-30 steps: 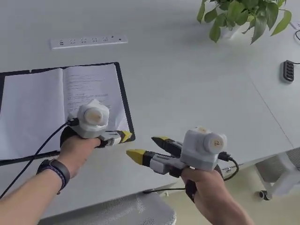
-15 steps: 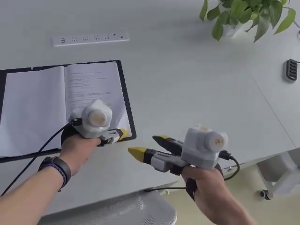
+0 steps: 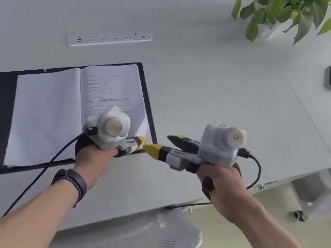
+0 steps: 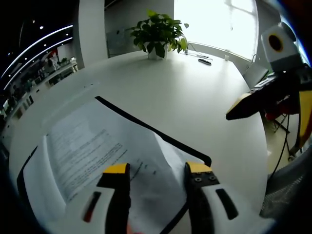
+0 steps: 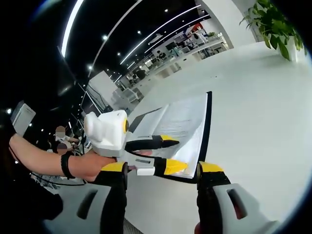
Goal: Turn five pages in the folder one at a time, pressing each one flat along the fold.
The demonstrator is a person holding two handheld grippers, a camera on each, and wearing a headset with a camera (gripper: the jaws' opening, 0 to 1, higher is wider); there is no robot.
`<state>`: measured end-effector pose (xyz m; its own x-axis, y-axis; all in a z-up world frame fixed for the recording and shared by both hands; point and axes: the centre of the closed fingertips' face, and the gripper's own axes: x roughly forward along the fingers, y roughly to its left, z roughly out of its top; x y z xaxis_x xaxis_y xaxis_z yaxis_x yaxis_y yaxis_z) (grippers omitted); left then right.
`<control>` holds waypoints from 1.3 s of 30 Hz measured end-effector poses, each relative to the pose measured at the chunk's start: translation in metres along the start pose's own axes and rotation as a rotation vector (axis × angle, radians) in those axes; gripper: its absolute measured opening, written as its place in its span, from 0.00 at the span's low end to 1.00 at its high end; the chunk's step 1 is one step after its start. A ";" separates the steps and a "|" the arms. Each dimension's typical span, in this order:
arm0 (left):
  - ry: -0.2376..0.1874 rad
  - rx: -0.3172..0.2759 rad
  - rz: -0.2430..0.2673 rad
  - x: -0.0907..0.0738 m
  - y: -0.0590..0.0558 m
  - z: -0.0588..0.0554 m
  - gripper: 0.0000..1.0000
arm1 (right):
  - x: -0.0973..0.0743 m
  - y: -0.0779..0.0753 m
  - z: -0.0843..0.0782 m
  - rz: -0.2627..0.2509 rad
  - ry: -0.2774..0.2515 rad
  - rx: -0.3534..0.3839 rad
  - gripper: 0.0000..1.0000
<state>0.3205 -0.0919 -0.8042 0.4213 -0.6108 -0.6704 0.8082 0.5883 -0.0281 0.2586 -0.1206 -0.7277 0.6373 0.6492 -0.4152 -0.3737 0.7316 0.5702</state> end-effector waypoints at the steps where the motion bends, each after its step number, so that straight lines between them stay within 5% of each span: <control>1: -0.001 0.001 -0.003 0.000 0.000 0.000 0.45 | 0.004 -0.001 0.002 0.006 -0.004 0.006 0.56; 6: -0.002 0.004 -0.008 0.001 0.001 -0.001 0.44 | 0.020 -0.010 0.007 0.020 -0.012 0.043 0.54; 11: -0.007 -0.006 -0.002 0.002 0.002 -0.001 0.44 | 0.035 -0.021 0.014 0.033 -0.080 0.180 0.53; 18: -0.007 -0.013 0.001 0.002 0.002 -0.001 0.44 | 0.054 -0.033 0.013 0.047 -0.082 0.243 0.52; 23: -0.008 -0.020 0.006 0.002 0.001 -0.001 0.43 | 0.066 -0.037 0.009 0.069 -0.041 0.240 0.51; 39: -0.009 -0.036 0.012 0.002 0.001 -0.001 0.43 | 0.086 -0.040 0.018 0.114 -0.052 0.311 0.42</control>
<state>0.3219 -0.0921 -0.8066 0.4347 -0.6082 -0.6642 0.7876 0.6144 -0.0471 0.3406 -0.0975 -0.7736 0.6398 0.7059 -0.3037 -0.2266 0.5509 0.8032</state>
